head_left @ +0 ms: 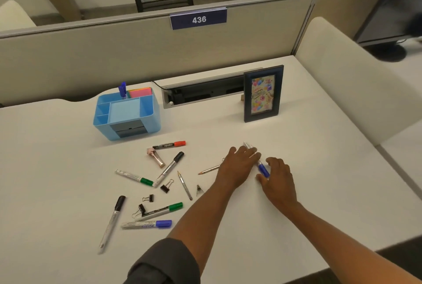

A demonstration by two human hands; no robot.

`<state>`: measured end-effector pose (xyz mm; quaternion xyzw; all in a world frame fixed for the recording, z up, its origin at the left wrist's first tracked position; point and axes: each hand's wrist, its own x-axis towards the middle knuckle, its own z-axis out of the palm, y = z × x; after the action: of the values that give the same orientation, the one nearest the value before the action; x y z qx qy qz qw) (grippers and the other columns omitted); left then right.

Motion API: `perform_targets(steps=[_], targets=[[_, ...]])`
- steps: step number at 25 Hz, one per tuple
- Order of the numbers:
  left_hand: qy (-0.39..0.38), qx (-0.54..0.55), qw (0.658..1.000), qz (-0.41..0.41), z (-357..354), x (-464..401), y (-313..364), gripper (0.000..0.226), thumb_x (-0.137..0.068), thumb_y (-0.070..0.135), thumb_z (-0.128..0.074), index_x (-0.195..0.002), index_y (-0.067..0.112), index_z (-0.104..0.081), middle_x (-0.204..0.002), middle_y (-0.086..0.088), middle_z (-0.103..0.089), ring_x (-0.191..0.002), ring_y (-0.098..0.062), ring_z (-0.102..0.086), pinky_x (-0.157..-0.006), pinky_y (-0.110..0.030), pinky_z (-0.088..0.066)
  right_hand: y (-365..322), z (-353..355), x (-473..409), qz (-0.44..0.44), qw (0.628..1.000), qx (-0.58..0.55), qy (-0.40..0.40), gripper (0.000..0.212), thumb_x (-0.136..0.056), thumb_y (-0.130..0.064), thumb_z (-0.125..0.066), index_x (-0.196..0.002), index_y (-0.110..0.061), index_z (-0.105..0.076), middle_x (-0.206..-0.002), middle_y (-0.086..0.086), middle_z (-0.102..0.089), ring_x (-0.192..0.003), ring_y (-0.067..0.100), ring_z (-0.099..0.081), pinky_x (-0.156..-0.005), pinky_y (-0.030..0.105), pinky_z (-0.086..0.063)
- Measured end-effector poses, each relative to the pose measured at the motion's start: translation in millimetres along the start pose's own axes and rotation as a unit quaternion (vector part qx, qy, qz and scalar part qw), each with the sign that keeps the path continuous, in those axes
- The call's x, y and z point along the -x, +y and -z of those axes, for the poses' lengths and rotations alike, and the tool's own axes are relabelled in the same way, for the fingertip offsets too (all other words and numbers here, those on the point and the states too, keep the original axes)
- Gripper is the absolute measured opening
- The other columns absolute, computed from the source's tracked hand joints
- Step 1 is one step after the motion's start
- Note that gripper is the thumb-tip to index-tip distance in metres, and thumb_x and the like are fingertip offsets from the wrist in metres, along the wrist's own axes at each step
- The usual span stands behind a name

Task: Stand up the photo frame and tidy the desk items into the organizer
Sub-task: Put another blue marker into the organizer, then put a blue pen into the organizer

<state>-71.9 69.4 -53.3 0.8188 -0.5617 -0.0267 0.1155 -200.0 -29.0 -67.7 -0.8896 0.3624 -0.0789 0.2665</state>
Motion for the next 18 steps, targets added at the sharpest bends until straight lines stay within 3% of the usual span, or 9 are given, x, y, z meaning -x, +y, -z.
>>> perform_targets(steps=[4,7,14,18], targets=[[-0.009,-0.095,0.991,-0.090,-8,-19,5,0.016,-0.083,0.013,-0.067,-0.099,0.017,-0.064,-0.103,-0.004,-0.067,-0.099,-0.026,-0.059,-0.089,-0.043,-0.043,10,10,7,0.017,1.000,-0.011,-0.020,0.055,-0.082,-0.028,-0.075,-0.129,-0.014,-0.049,-0.124,0.000,-0.057,-0.109,0.020,-0.051,-0.091,0.031,-0.044],[-0.015,-0.118,0.987,-0.109,-14,-24,7,0.013,-0.078,0.012,-0.071,-0.086,0.017,-0.063,-0.084,-0.001,-0.065,-0.090,-0.025,-0.058,-0.085,-0.041,-0.045,15,14,8,0.020,0.999,-0.018,-0.025,0.053,-0.083,-0.028,-0.073,-0.129,-0.015,-0.050,-0.123,-0.001,-0.057,-0.109,0.018,-0.051,-0.091,0.029,-0.044],[0.062,-0.100,0.990,-0.072,0,-23,0,0.020,-0.084,0.012,-0.069,-0.101,0.015,-0.059,-0.094,-0.006,-0.063,-0.089,-0.026,-0.056,-0.088,-0.042,-0.043,1,19,-6,0.024,0.994,-0.102,0.033,0.031,-0.090,-0.020,-0.066,-0.119,-0.015,-0.056,-0.109,0.001,-0.067,-0.086,0.014,-0.060,-0.078,0.018,-0.044],[0.103,-0.068,0.992,0.005,25,-11,-23,0.022,-0.087,0.013,-0.067,-0.104,0.016,-0.054,-0.095,-0.006,-0.058,-0.075,-0.021,-0.051,-0.076,-0.035,-0.044,-37,26,-22,0.046,0.980,-0.182,0.063,0.022,-0.093,-0.017,-0.062,-0.114,-0.011,-0.060,-0.096,0.002,-0.069,-0.080,0.016,-0.064,-0.075,0.015,-0.047]])
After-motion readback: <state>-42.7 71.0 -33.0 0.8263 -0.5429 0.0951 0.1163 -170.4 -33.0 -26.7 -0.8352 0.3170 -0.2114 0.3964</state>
